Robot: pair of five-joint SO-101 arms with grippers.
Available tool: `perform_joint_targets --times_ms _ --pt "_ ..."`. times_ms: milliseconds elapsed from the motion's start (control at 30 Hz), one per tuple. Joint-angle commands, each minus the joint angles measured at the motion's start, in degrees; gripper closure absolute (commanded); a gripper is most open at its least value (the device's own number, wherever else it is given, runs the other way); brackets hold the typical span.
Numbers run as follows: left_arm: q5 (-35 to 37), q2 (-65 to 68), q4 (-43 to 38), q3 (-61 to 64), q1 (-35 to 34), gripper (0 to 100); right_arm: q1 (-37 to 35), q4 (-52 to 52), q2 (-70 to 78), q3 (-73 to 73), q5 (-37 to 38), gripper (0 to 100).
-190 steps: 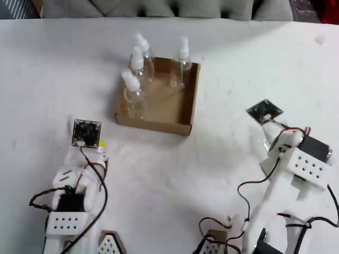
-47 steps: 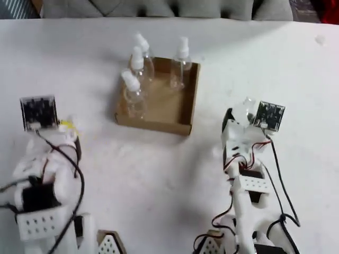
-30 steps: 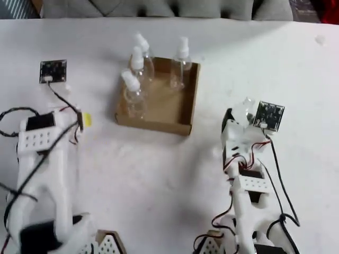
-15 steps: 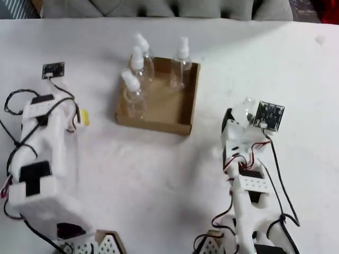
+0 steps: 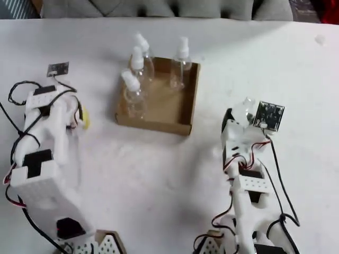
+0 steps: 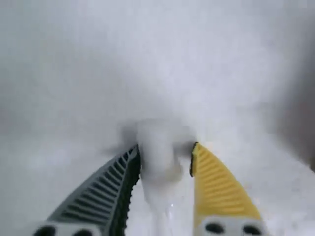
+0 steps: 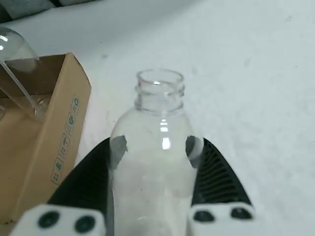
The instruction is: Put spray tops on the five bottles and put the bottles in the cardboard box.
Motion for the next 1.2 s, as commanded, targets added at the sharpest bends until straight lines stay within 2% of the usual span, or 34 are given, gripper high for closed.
perform_joint_targets --times_ms 0,67,200,333,433,633,733,833,1067,1167 --pt "0.5 -0.4 7.3 -1.8 0.0 98 0.0 -1.5 -1.4 -0.8 0.1 98.1" --pt "0.5 -0.6 10.3 -1.8 0.3 95 0.0 -1.4 -1.4 -0.8 0.1 98.1" --pt "0.6 -0.8 12.9 -1.8 1.3 98 0.3 -1.3 -1.4 -0.8 0.1 98.1" --pt "2.6 -0.8 17.6 -8.0 1.7 98 0.4 -1.3 -1.4 -0.8 0.1 98.1" --pt "7.2 -0.8 24.9 -16.7 1.9 98 0.4 -1.3 -1.5 -0.7 0.1 98.1" --pt "8.5 -0.9 40.7 -33.2 7.8 98 0.1 -1.3 -2.0 -0.3 0.1 98.1" --pt "11.8 -3.2 41.2 -35.5 9.9 98 0.1 -1.5 -2.0 -0.3 0.1 98.1" --pt "11.9 -9.0 41.1 -33.5 13.1 98 0.0 -1.5 -2.1 -0.3 0.1 98.1" --pt "12.2 -26.9 35.4 -20.8 18.9 98 -0.9 -1.5 -11.0 4.8 0.2 98.1" --pt "12.2 -33.9 31.2 -14.6 20.1 98 -2.5 -1.5 -17.7 9.1 4.0 98.1"
